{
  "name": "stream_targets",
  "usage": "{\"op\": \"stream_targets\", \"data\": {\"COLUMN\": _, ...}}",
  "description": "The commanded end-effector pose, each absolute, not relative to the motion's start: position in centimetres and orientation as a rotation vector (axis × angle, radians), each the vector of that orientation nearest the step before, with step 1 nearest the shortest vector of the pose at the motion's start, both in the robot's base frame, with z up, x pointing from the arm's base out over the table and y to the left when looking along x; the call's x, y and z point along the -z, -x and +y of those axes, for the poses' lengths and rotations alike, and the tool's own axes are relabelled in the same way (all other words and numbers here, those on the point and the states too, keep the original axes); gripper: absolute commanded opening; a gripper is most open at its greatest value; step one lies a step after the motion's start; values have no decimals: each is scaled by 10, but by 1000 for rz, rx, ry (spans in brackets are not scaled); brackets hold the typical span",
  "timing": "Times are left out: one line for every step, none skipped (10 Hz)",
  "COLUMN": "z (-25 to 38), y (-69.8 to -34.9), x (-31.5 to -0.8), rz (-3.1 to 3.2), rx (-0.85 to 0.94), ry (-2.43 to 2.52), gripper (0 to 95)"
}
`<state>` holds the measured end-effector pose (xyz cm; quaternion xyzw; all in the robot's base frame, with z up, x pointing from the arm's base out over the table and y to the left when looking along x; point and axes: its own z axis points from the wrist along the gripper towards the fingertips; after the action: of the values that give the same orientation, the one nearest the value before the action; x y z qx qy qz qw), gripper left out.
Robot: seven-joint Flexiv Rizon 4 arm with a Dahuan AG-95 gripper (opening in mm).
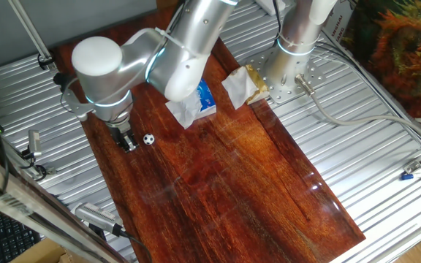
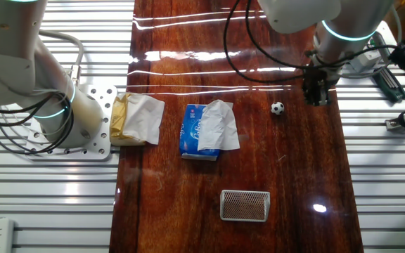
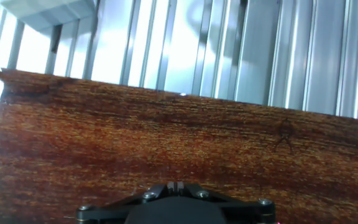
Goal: Push the soccer ball into the goal
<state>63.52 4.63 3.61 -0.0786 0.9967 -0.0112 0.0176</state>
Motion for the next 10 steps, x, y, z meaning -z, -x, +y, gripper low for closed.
{"op": "stream_targets", "data": {"z": 47, "y": -632, "x": -31, "rz": 3099, "rx": 32, "ry": 244, "gripper": 0}}
{"op": "stream_targets", "data": {"z": 48, "y": -629, "x": -26, "rz": 3121, "rx": 30, "ry": 241, "gripper": 0}}
{"op": "stream_targets", "data": {"z": 48, "y": -628, "x": -26, "rz": 3131, "rx": 29, "ry": 242, "gripper": 0}}
{"op": "stream_targets", "data": {"z": 48, "y": -625, "x": -25, "rz": 3170, "rx": 22, "ry": 241, "gripper": 0}}
{"op": "stream_targets", "data": {"z": 48, "y": -621, "x": -25, "rz": 3194, "rx": 16, "ry": 239, "gripper": 0}}
{"op": "stream_targets", "data": {"z": 49, "y": -617, "x": -23, "rz": 3208, "rx": 11, "ry": 233, "gripper": 0}}
{"op": "stream_targets", "data": {"z": 50, "y": -613, "x": -22, "rz": 3222, "rx": 10, "ry": 230, "gripper": 0}}
{"op": "stream_targets", "data": {"z": 51, "y": -608, "x": -20, "rz": 3235, "rx": 10, "ry": 228, "gripper": 0}}
{"op": "stream_targets", "data": {"z": 52, "y": -605, "x": -19, "rz": 3235, "rx": 12, "ry": 225, "gripper": 0}}
{"op": "stream_targets", "data": {"z": 53, "y": -600, "x": -18, "rz": 3241, "rx": 14, "ry": 223, "gripper": 0}}
